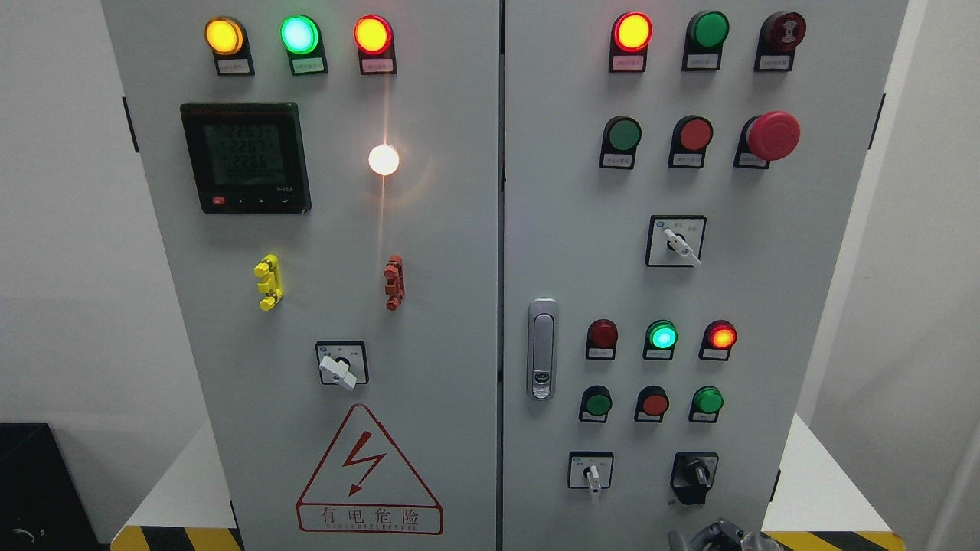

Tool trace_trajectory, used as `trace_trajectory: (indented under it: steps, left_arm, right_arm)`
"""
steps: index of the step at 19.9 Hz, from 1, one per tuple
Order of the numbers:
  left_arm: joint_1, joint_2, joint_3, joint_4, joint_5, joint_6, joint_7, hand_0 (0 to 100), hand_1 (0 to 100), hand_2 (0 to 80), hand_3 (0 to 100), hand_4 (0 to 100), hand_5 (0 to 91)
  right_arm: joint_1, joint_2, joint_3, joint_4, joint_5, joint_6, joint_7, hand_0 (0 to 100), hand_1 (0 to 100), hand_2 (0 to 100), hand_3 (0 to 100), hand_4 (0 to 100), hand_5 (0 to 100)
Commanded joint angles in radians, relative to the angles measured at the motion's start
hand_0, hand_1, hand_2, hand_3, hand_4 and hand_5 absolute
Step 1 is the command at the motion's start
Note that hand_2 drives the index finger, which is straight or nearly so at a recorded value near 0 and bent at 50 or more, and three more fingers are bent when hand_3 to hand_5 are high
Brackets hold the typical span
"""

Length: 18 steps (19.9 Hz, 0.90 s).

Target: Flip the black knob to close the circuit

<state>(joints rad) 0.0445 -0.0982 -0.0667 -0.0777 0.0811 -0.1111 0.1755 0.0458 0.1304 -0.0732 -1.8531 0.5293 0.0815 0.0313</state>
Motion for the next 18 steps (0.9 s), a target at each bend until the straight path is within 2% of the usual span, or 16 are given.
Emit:
trace_trajectory:
  steps: [1, 5, 8, 10, 18]
  left_arm:
    - [0.000, 0.000, 0.001, 0.001, 0.000, -0.001, -0.001, 12, 56, 0.0, 0, 0, 0.0]
    - [0.000, 0.000, 0.001, 0.001, 0.000, -0.001, -0.001, 12, 56, 0.0, 0, 0, 0.0]
    - [0.000, 0.000, -0.001, -0.001, 0.000, -0.001, -0.001, 12, 56, 0.0, 0, 0, 0.0]
    - [0.000, 0.000, -0.001, 0.001, 0.000, -0.001, 0.001, 12, 56, 0.0, 0, 0, 0.0]
    - [0.000, 0.000, 0.001, 0.001, 0.000, -0.001, -0.001, 12, 56, 0.0, 0, 0, 0.0]
  right_arm:
    - [0.110, -0.008, 0.055, -0.113, -0.397, -0.003, -0.010, 0, 6, 20, 33, 33, 27]
    - [0.176, -0.011, 0.053, -0.172, -0.572, -0.031, -0.008, 0, 3, 10, 20, 17, 11]
    - [0.230, -0.015, 0.055, -0.181, -0.591, -0.110, -0.002, 0, 2, 6, 14, 11, 3]
    - [0.256, -0.018, 0.055, -0.189, -0.594, -0.132, -0.001, 0, 1, 6, 13, 9, 1]
    - [0.302, -0.022, 0.053, -0.206, -0.649, -0.137, 0.018, 0, 1, 3, 8, 3, 0]
